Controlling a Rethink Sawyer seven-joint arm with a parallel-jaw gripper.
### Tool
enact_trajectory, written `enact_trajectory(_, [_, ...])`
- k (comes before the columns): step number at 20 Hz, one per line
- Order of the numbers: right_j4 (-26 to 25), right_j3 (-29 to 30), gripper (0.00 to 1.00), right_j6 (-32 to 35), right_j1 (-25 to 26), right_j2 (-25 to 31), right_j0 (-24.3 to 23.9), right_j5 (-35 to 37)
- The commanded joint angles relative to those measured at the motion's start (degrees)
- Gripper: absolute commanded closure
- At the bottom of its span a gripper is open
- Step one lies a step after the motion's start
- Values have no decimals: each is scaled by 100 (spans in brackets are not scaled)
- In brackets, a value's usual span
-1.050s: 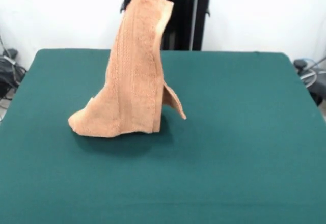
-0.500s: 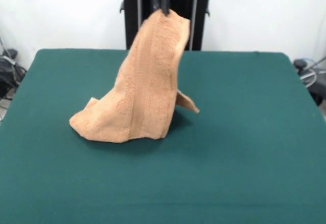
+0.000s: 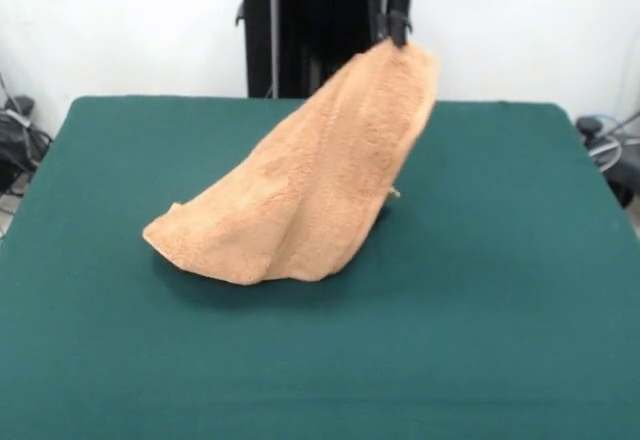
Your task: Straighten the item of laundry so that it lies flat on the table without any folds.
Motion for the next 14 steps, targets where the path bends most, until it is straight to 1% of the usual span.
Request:
enact_trajectory(1, [-115, 57, 100, 1387, 552, -176, 325, -638])
enact_trajectory(4, [-75, 77, 100, 1467, 723, -169, 406, -936])
enact_trajectory(10, [39, 18, 100, 1521, 926, -216, 549, -1190])
enact_trajectory(14, [46, -8, 100, 1494, 1109, -157, 515, -1390])
